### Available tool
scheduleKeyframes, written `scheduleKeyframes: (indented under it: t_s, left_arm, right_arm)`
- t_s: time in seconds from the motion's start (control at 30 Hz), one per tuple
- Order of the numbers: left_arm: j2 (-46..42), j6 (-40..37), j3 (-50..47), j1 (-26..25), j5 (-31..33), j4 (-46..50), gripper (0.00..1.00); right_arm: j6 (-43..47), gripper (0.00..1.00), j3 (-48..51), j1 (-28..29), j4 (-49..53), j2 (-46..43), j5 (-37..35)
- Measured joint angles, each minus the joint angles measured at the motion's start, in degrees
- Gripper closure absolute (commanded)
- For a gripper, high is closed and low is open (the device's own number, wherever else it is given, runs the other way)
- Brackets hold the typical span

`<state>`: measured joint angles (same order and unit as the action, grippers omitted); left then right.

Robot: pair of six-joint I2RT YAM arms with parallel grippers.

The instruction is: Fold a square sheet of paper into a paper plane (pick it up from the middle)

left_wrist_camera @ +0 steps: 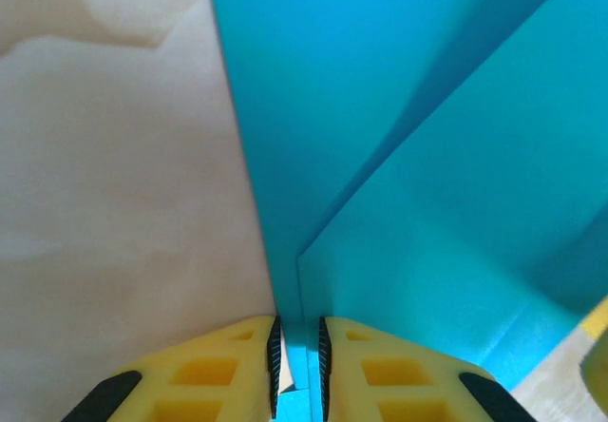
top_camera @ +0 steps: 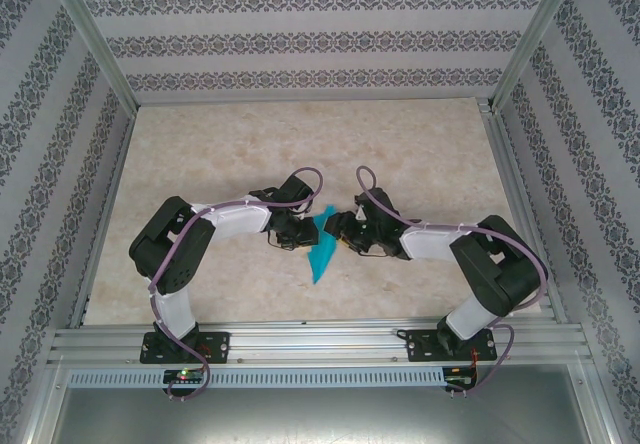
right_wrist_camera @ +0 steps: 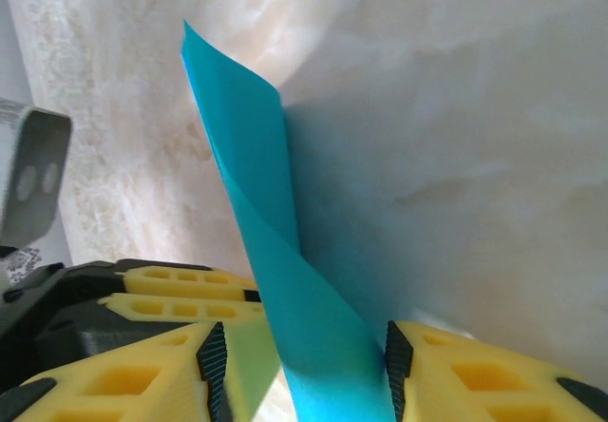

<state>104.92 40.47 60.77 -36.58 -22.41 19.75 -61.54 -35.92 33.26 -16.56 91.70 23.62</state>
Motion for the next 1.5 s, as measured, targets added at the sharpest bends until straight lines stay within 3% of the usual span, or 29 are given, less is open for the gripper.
scheduleKeyframes:
  t_s: [0.53,1.03,1.5]
  left_arm:
    - [-0.02,0.02,-0.15,0.22,-0.11,-0.02,0.79]
    - [-0.02,0.04,-0.28,0.22,-0.04,-0.04,0.8]
    - [-0.02,0.04,-0.28,0.22,-0.04,-0.04,0.8]
  right_arm:
    - [4.52,0.48,-4.55,-2.4,-1.92,6.4,6.12]
    - [3.65,0.47,5.11,-0.72,-3.39,-2.21,6.45]
    - [-1.73,0.5,7.93,1.9,-8.61,-2.03,3.23]
